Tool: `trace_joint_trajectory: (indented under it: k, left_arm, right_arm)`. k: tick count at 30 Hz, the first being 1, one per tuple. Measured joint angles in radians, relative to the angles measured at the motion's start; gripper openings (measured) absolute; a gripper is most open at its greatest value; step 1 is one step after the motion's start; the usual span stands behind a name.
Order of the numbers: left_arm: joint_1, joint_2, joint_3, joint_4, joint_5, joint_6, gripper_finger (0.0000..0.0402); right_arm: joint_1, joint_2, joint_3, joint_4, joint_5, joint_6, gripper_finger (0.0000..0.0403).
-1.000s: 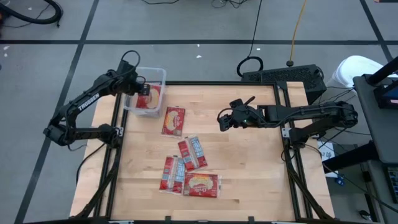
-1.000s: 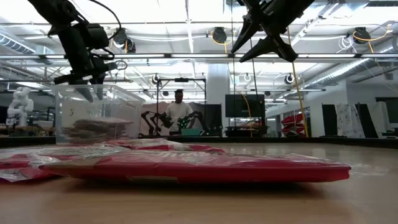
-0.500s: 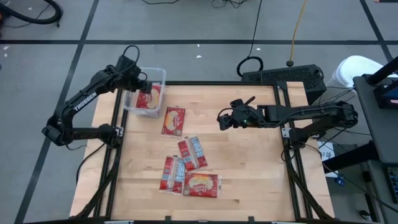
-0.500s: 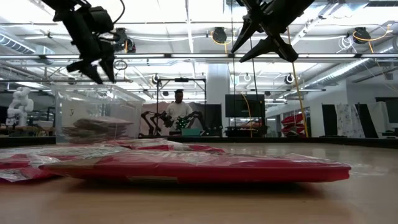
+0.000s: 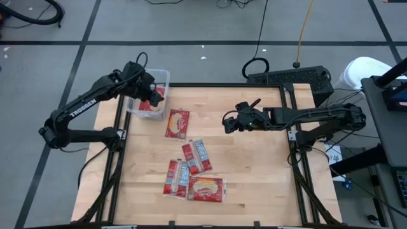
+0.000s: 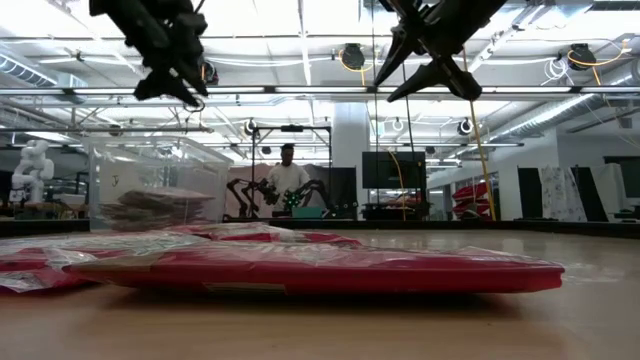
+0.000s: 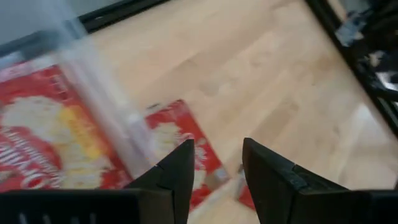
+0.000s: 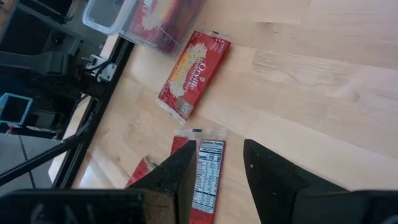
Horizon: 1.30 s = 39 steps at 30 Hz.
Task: Sort popcorn bags into baskets
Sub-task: Put the red popcorn bag into the transparent container
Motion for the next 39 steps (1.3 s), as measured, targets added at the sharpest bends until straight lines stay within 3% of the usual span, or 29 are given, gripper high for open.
trace_joint_trajectory:
  k: [13,24,32,39]
  left_arm:
    - [-0.522,-0.045,0.010,0.015,-0.155,-0.255,0.0126]
    - [-0.969,0.051,0.010,0.043,-0.456,-0.539,0.0127]
    - [-1.092,0.227,0.010,0.147,-0.493,-0.565,0.0127]
    - [-1.149,0.360,0.010,0.360,-0.479,-0.565,0.0127]
  right_arm:
    - [0.061,0.000,0.000,-0.010,-0.227,-0.054,0.0128]
    - [0.177,0.000,0.000,-0.017,-0.233,-0.058,0.0128]
    - [0.218,0.011,0.000,-0.041,-0.208,0.044,0.0128]
    - [0.271,0.043,0.000,-0.039,-0.325,0.083,0.0128]
